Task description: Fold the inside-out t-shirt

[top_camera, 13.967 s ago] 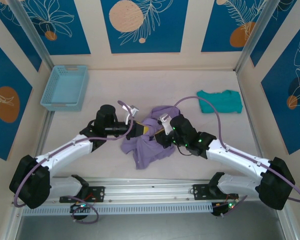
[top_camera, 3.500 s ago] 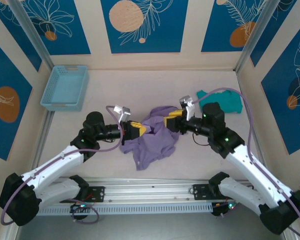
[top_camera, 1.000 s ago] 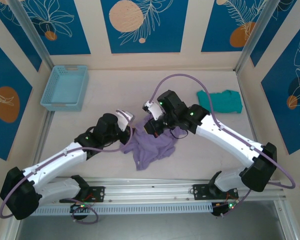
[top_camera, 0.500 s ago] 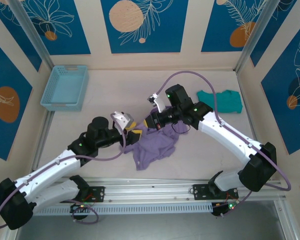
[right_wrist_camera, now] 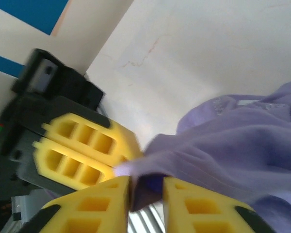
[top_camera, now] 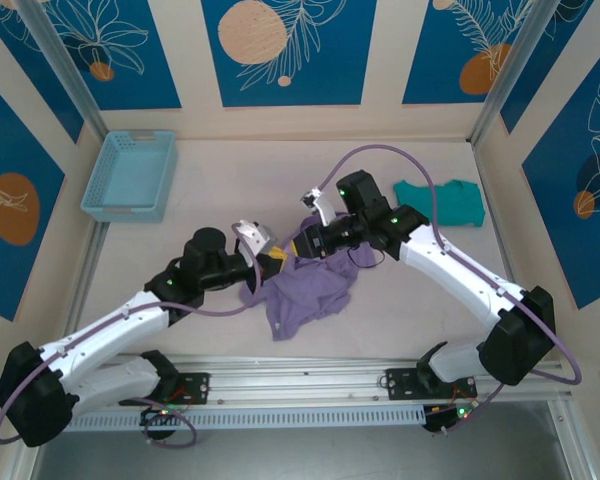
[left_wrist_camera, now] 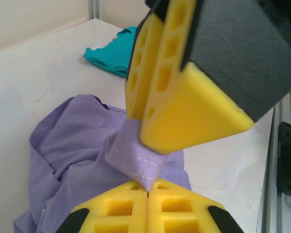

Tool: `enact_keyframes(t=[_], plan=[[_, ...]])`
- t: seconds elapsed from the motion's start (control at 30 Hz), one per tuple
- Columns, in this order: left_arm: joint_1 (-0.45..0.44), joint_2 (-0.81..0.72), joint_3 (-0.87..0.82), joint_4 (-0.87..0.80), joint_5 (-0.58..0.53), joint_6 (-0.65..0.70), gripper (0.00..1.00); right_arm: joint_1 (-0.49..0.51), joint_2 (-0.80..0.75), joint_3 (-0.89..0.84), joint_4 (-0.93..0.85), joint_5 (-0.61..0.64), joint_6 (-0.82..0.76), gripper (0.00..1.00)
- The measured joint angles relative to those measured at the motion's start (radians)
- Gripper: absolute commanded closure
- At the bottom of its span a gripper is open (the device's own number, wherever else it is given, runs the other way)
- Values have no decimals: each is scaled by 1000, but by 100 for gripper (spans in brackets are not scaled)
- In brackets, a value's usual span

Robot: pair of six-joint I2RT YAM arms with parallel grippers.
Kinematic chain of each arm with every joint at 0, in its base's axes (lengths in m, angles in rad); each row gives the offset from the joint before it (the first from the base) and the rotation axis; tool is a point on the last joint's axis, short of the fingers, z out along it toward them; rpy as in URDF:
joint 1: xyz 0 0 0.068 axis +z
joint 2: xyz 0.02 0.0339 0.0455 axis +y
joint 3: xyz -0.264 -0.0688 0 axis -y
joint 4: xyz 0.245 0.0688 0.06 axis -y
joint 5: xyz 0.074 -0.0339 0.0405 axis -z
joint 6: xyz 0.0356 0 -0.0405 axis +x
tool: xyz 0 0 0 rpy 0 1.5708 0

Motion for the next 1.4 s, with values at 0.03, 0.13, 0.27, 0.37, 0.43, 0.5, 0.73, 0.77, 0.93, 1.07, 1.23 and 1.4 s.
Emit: enact_keyframes(t=[0.03,0.13,0.27,0.37,0.43,0.5,0.73,0.77,0.93,1.07,1.23,1.4], plan=[[0,-9,-1,0,-4,0,100,-12,-13,-16,1,15,3,61],[0,-38,-11,6,-14,-5,100,-48,-72,-78,-7,116,-7,57],[0,-66,-39,19,-21,-19,100,-63,-101,-144,-8,266,-37,52],[0,-86,-58,22,-26,-27,100,-65,-86,-199,-4,319,-51,49],[0,-100,-65,21,-32,-31,100,-75,-68,-229,5,319,-51,46],[0,-113,-69,29,-37,-34,100,-89,-44,-258,30,287,-45,44],[0,-133,-75,37,-52,-35,100,-111,14,-281,146,133,-11,51],[0,-133,-75,37,-54,-35,100,-111,17,-281,163,113,-10,57],[0,-133,-75,36,-69,-35,100,-116,17,-282,219,39,2,91],[1,-133,-75,36,-82,-35,100,-132,8,-283,229,8,12,100],[6,-140,-82,36,-102,-45,100,-177,-77,-283,224,-35,19,100],[12,-149,-108,42,-108,-53,100,-239,-200,-283,228,-124,54,100]])
